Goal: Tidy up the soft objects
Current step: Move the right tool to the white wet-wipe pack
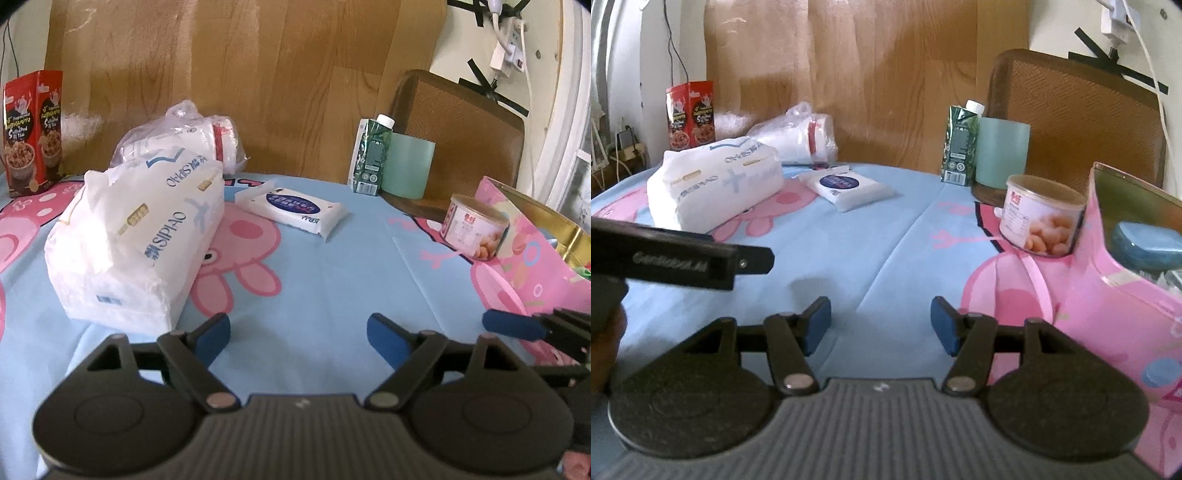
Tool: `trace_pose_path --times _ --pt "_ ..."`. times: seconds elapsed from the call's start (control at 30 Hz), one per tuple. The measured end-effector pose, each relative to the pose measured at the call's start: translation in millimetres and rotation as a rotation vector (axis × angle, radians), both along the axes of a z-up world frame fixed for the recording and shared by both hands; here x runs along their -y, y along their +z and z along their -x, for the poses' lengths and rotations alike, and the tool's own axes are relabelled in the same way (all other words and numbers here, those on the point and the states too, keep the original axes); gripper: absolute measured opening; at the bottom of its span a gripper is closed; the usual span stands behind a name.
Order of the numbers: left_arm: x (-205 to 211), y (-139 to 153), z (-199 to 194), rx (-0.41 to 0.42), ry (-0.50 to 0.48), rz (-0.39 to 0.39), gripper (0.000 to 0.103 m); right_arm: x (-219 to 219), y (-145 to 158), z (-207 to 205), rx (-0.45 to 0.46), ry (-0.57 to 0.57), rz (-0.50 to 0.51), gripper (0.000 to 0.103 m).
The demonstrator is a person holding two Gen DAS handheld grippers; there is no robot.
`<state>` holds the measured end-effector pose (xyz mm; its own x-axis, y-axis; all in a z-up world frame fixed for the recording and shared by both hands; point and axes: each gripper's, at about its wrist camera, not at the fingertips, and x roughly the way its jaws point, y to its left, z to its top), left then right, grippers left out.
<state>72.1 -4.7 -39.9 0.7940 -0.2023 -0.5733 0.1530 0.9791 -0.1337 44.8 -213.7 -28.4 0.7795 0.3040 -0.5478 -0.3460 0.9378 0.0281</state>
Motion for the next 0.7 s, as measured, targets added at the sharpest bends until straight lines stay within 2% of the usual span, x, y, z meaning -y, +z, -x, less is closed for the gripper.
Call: trace_pose_path --times 0.4,0.57,0.7 --pt "-6.1 0.5 0.0 0.008 -0.001 0.051 0.091 -17.3 1.3 -20.9 -0.013 0.020 0.030 0.065" --pt "-19.2 0.0 0.2 0.014 0.049 0.112 0.092 -27.8 2.7 -37.2 -0.006 0.049 0.062 0.068" --pt "-29.3 -0.5 -1.2 0.016 0.083 0.164 0.093 -27.1 2.1 -57.4 -0.038 0.036 0.035 0.073"
